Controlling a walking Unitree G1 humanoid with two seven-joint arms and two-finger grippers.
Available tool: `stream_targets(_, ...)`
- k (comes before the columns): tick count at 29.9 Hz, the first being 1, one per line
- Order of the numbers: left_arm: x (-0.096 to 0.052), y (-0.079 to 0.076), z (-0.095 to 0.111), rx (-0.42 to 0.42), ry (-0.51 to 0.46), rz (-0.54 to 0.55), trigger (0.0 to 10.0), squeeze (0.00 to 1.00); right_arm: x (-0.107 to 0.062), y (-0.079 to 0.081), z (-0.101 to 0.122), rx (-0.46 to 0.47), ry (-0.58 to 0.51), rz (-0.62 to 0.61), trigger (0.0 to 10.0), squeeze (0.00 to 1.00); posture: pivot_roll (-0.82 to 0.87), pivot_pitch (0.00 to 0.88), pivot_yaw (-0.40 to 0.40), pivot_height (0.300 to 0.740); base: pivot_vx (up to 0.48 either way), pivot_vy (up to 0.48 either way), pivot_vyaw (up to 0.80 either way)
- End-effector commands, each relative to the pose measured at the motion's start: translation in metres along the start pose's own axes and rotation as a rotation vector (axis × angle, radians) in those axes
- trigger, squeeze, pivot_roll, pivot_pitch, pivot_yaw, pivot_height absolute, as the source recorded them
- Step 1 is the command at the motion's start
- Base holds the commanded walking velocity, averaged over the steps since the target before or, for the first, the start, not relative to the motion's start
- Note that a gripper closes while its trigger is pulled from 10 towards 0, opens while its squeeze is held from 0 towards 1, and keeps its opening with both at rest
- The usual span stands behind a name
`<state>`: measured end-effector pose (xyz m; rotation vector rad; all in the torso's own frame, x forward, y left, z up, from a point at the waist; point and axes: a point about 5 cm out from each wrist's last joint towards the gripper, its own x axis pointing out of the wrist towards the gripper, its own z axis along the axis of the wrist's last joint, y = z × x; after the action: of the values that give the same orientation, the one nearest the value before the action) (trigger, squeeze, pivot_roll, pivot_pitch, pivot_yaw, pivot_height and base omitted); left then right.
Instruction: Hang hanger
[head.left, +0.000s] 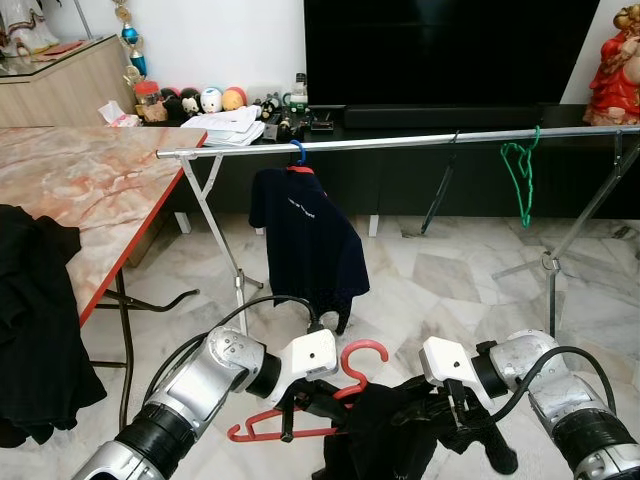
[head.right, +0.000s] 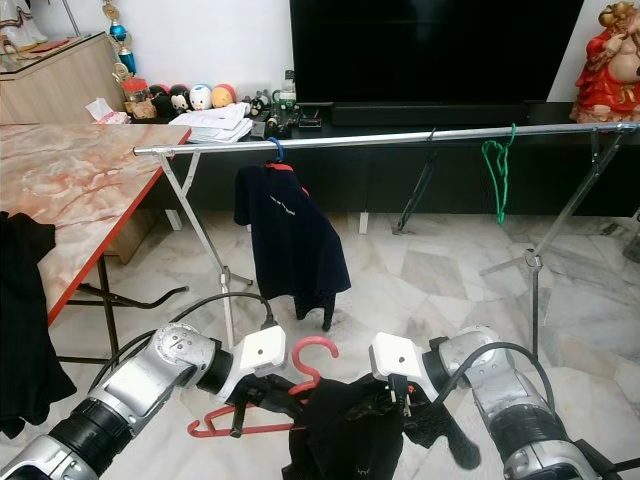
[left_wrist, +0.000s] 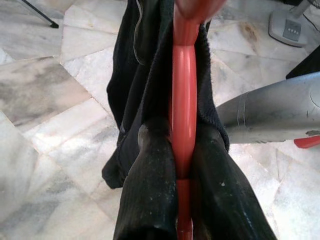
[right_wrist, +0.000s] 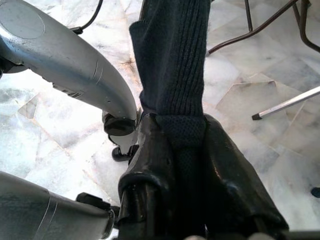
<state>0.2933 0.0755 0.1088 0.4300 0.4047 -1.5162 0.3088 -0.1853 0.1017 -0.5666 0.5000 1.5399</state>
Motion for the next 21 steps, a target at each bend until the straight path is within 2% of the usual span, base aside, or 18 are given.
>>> stream_targets(1,-0.002,0.005,0.021,0.08,-0.057,0.019,10.0,0.0,0.006,-0.002,0.006,-0.02,-0.003,0.021,0.0,0.0,-0.07,0.0,0.052,0.74,0.0,0.0,0.0)
stream_targets(5,-0.001,0.007,0.024,0.082,-0.073,0.044,10.0,0.0,0.007,-0.002,0.005,-0.02,0.01,0.022,0.0,0.0,-0.07,0.0,0.051,0.74,0.0,0.0,0.0)
stream_targets(8,0.0,0.013,0.025,0.094,-0.066,0.108,10.0,0.0,0.007,-0.003,0.005,-0.023,0.017,0.004,0.0,0.0,-0.07,0.0,0.051,0.74,0.0,0.0,0.0)
stream_targets(21,-0.001,0.016,0.024,0.081,-0.08,0.129,10.0,0.0,0.006,-0.007,0.007,-0.029,0.012,-0.035,0.0,0.0,-0.07,0.0,0.057,0.74,0.0,0.0,0.0)
